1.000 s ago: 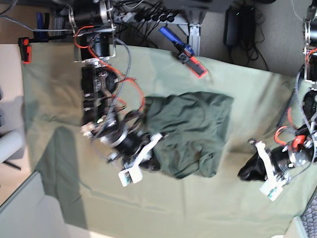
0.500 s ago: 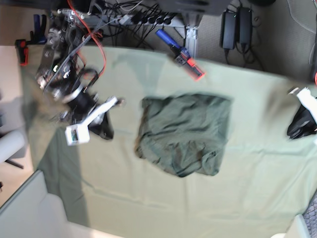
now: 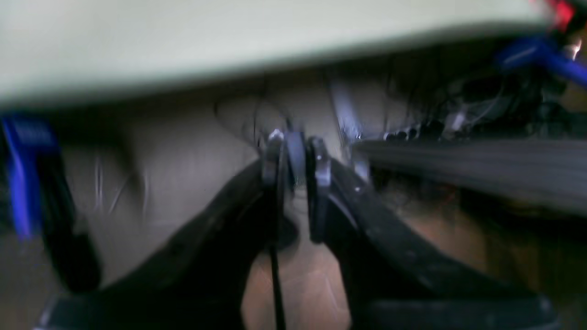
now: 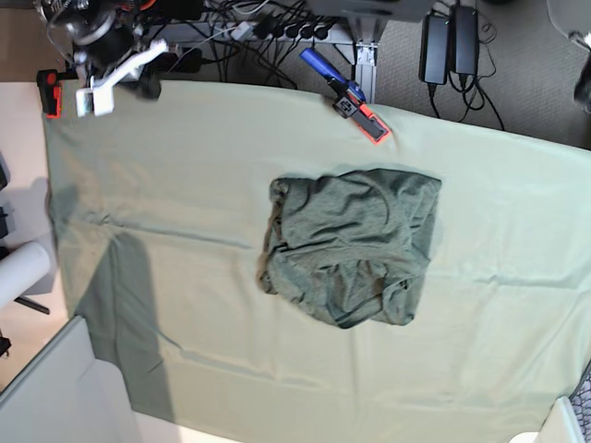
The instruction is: Fold the T-shirt properly
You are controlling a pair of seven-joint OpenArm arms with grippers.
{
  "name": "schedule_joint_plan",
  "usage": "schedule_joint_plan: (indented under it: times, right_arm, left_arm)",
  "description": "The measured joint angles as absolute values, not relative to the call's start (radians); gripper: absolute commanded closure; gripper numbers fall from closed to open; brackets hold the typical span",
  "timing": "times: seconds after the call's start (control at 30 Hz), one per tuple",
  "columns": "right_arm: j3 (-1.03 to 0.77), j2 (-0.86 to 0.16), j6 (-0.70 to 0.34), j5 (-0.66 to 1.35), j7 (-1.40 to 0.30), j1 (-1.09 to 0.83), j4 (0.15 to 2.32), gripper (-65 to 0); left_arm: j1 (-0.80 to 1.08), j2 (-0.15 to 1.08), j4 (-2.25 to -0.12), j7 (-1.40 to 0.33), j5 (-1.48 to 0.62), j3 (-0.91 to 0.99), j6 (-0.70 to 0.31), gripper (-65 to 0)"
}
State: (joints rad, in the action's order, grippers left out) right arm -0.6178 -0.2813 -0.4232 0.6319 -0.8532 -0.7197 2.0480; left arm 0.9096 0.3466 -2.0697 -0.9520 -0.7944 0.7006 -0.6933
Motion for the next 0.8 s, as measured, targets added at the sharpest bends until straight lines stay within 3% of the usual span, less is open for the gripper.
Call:
schedule_joint_plan:
  times: [0.17,0.3,0.5,0.57,0.67,0.8]
  right_arm:
    - [-0.518,-0.280,-0.423,0.635,-0.854,-0.833,1.843,0.0]
    - [-0.420,-0.281,-0.425,0.592,-0.854,-0.818,1.586,0.0]
    - [-0.303,-0.250,-0.352,0.451,-0.873,-0.651,1.155,0.0]
    - [-0.275,-0.248,-0.344,0.422,-0.880,-0.567,1.016,0.0]
    - [-0.263,-0.250,-0.338,0.408,-0.881,-0.435,0.845,0.0]
    - [-0.263,-0.252,-0.335,0.398,-0.880,-0.282,0.733,0.0]
  left_arm:
    - [1.003,0.363,-1.880,-0.843,-0.553,0.523,-0.692,-8.4]
    - [0.946,0.448,-1.553,-0.654,-0.364,0.283,-0.694,-8.4]
    - [0.564,0.503,-0.938,-0.619,-0.265,-0.140,-0.471,-6.0]
    - [0.438,0.491,-0.777,-0.555,-0.261,-0.255,-0.443,-6.0]
    - [0.286,0.443,-0.619,-0.452,-0.237,-0.394,-0.429,-5.9]
    - [0.139,0.322,-0.524,-0.442,-0.242,-0.489,-0.314,-5.9]
